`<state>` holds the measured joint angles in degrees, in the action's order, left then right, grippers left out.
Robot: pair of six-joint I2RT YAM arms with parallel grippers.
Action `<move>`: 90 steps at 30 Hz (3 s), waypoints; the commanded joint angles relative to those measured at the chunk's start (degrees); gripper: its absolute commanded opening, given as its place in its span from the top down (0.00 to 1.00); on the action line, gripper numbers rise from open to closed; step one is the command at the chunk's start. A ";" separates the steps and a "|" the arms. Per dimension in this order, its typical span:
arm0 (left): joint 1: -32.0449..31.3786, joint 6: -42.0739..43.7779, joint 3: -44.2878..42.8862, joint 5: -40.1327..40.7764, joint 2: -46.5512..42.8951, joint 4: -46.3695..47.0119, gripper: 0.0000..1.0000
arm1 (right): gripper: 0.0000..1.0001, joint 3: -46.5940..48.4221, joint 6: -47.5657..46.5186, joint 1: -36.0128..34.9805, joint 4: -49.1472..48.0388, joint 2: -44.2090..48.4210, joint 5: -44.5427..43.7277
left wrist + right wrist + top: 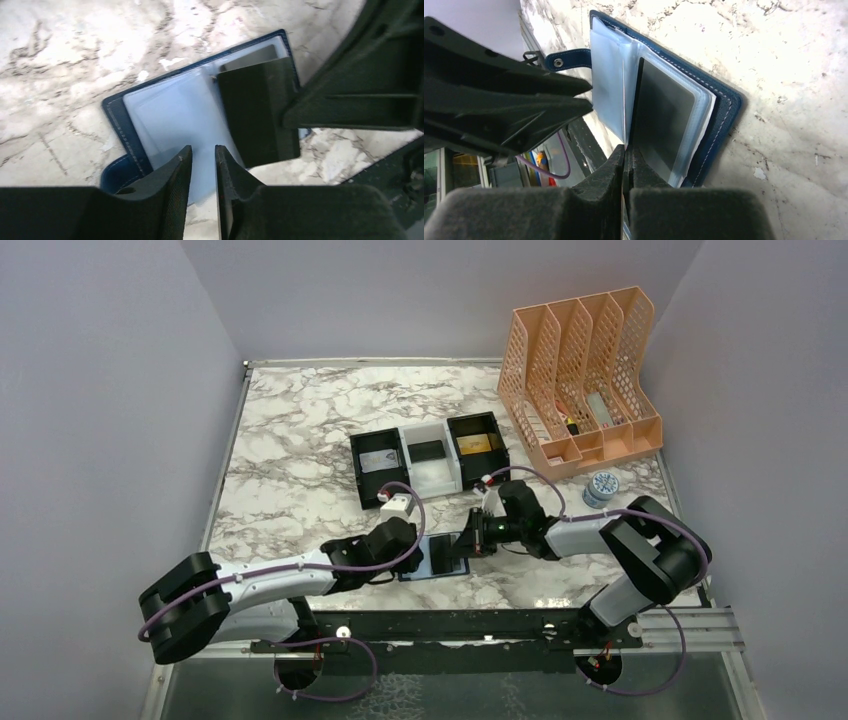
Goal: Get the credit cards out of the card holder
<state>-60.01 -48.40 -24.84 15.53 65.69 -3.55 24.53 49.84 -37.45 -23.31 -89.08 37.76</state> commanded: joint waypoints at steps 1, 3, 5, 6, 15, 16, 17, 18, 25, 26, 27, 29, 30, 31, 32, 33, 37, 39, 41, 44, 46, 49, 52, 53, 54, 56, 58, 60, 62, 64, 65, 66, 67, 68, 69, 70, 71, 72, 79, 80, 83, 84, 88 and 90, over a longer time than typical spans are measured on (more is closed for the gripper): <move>0.07 3.81 0.22 -6.29 -1.45 6.93 0.72 | 0.98 1.65 0.02 -0.10 -0.64 -2.66 0.29; 0.07 4.18 0.36 -8.14 -0.01 9.72 0.71 | 0.96 1.83 0.77 -0.12 -2.15 -3.67 0.57; 0.07 4.04 -0.15 -8.65 2.50 10.06 0.72 | 0.93 1.88 1.34 -0.16 -3.48 -4.59 0.78; 0.07 3.83 -0.53 -8.40 3.96 9.77 0.73 | 0.92 2.04 1.60 -0.15 -4.02 -4.98 1.01; 0.07 2.13 -0.67 -6.46 9.68 8.58 0.82 | 0.84 2.38 2.28 -0.16 -5.57 -6.18 1.90; 0.07 2.05 -0.53 -6.31 9.57 8.65 0.82 | 0.84 2.30 2.46 -0.17 -5.86 -6.31 1.99; 0.07 2.00 -0.44 -6.26 9.36 8.59 0.82 | 0.84 2.23 2.59 -0.12 -6.24 -6.42 2.24; 0.07 2.04 -0.32 -6.19 9.15 8.59 0.82 | 0.84 2.15 2.78 -0.16 -6.68 -6.64 2.49; 0.07 2.07 -0.28 -6.19 8.75 8.38 0.82 | 0.85 2.24 2.94 -0.12 -7.54 -7.55 2.41; 0.07 2.04 -0.29 -6.29 8.74 8.37 0.82 | 0.85 2.20 3.08 -0.16 -7.99 -7.80 2.41; 0.07 2.08 -0.16 -6.30 8.71 8.37 0.82 | 0.86 2.12 3.29 -0.16 -8.49 -8.00 2.41; 0.07 2.02 -0.08 -6.17 8.47 8.25 0.82 | 0.91 1.98 3.61 -0.17 -9.36 -8.61 2.21; 0.07 1.92 0.03 -6.05 8.30 8.15 0.82 | 0.93 1.96 3.72 -0.17 -9.80 -8.95 2.11; 0.07 1.79 0.16 -5.85 7.97 8.08 0.82 | 0.95 1.91 3.82 -0.17 -10.17 -9.26 2.18; 0.09 1.70 0.22 -5.74 7.59 7.92 0.82 | 0.98 1.65 4.05 -0.16 -10.63 -9.22 2.14; 0.07 1.58 0.19 -5.51 7.04 7.55 0.82 | 0.99 1.33 3.99 -0.16 -10.86 -8.31 1.43; 0.08 1.66 -0.03 -4.44 3.84 4.56 0.81 | 0.99 0.70 1.33 -0.17 -3.91 -1.97 -5.32; 0.07 2.13 -0.51 -3.93 1.89 2.71 0.80 | 0.99 0.52 -0.62 -0.12 -0.55 1.13 -7.82; 0.07 2.41 -1.04 -3.43 0.15 0.78 0.78 | 0.99 0.62 -2.23 -0.15 1.84 3.52 -8.04; 0.07 2.61 -1.12 -3.11 -2.34 -0.51 0.77 | 0.99 1.18 -3.74 -0.17 5.58 5.95 -8.03; 0.11 2.38 -0.85 -3.05 -3.68 -0.68 0.74 | 0.99 0.84 -4.32 -0.15 7.43 7.81 -9.20; 0.15 2.24 -0.58 -3.65 -5.20 -0.24 0.69 | 0.99 -0.32 -5.46 -0.12 8.29 11.52 -11.61; 0.20 3.77 -0.56 -5.88 -5.23 1.38 0.56 | 0.99 -1.33 -6.59 -0.12 8.29 15.58 -14.34; 0.35 4.78 -0.49 -7.62 -4.83 2.68 0.51 | 0.99 -1.46 -6.87 -0.12 8.81 16.80 -15.75; 0.62 5.49 -0.58 -9.85 -4.00 4.01 0.49 | 0.99 -1.51 -7.12 -0.12 9.62 18.11 -17.29; 0.85 6.02 -1.26 -12.25 -1.90 5.53 0.48 | 0.99 -1.36 -7.44 -0.08 12.41 20.59 -21.42; 0.99 6.12 -1.60 -14.35 0.31 8.29 0.48 | 0.99 -1.52 -7.52 -0.14 14.36 22.98 -25.28; 1.11 5.89 -2.22 -16.06 2.87 10.89 0.48 | 0.99 -1.89 -7.19 -0.16 15.64 25.14 -28.40; 1.20 5.37 -2.96 -16.96 5.55 12.73 0.49 | 0.99 -2.18 -6.90 -0.15 16.41 27.14 -30.09; 1.23 4.74 -3.72 -17.23 8.31 13.67 0.51 | 0.99 -2.47 -6.55 -0.10 16.80 28.02 -30.80; 1.21 4.38 -3.90 -17.06 8.99 13.72 0.52 | 0.99 -2.56 -6.65 -0.14 16.93 28.30 -30.78; 1.21 4.17 -3.98 -16.79 9.34 13.73 0.53 | 0.99 -2.64 -6.61 -0.10 16.96 28.38 -30.63; 1.23 4.04 -3.82 -15.97 9.44 13.55 0.55 | 0.99 -2.59 -6.75 -0.15 17.05 28.27 -30.45; 1.15 3.97 -3.81 -14.75 9.31 12.62 0.56 | 0.99 -2.44 -6.96 -0.11 17.31 28.18 -30.23; 1.18 3.68 -3.85 -13.19 8.98 10.89 0.57 | 0.99 -2.18 -7.34 -0.09 17.62 27.96 -30.13; 1.21 3.53 -3.89 -11.61 8.47 9.06 0.58 | 0.99 -1.92 -7.69 -0.11 17.89 27.86 -30.16; 1.19 3.49 -3.69 -10.37 7.82 6.87 0.58 | 0.99 -1.72 -8.00 -0.15 18.11 27.70 -30.24; 1.21 3.56 -3.26 -9.14 7.03 5.79 0.59 | 0.99 -1.42 -8.38 -0.16 18.27 27.66 -30.42; 1.47 3.99 -3.48 -3.83 5.26 -2.22 0.59 | 0.99 1.58 -11.95 -0.17 18.66 26.94 -31.39; 1.47 4.01 -3.40 -3.97 5.01 -2.05 0.59 | 0.99 2.15 -12.89 -0.09 18.58 26.82 -31.27; 1.47 3.95 -3.09 -4.58 3.02 -1.16 0.60 | 0.99 3.78 -16.10 -0.10 18.16 26.89 -30.95; 1.47 4.12 -2.96 -4.90 1.78 -0.87 0.60 | 0.99 4.37 -17.34 -0.12 18.01 26.98 -30.78; 1.54 5.54 -3.29 -4.37 -4.29 -2.29 0.49 | 0.99 5.62 -23.25 -0.14 15.46 27.35 -29.24; 2.19 7.32 -3.86 -4.70 -7.21 -3.95 0.39 | 0.99 5.43 -26.00 -0.16 11.84 27.44 -28.53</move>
<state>-58.81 -43.83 -27.33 8.91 64.07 -4.89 28.45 31.53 -37.45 -5.43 -62.19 8.43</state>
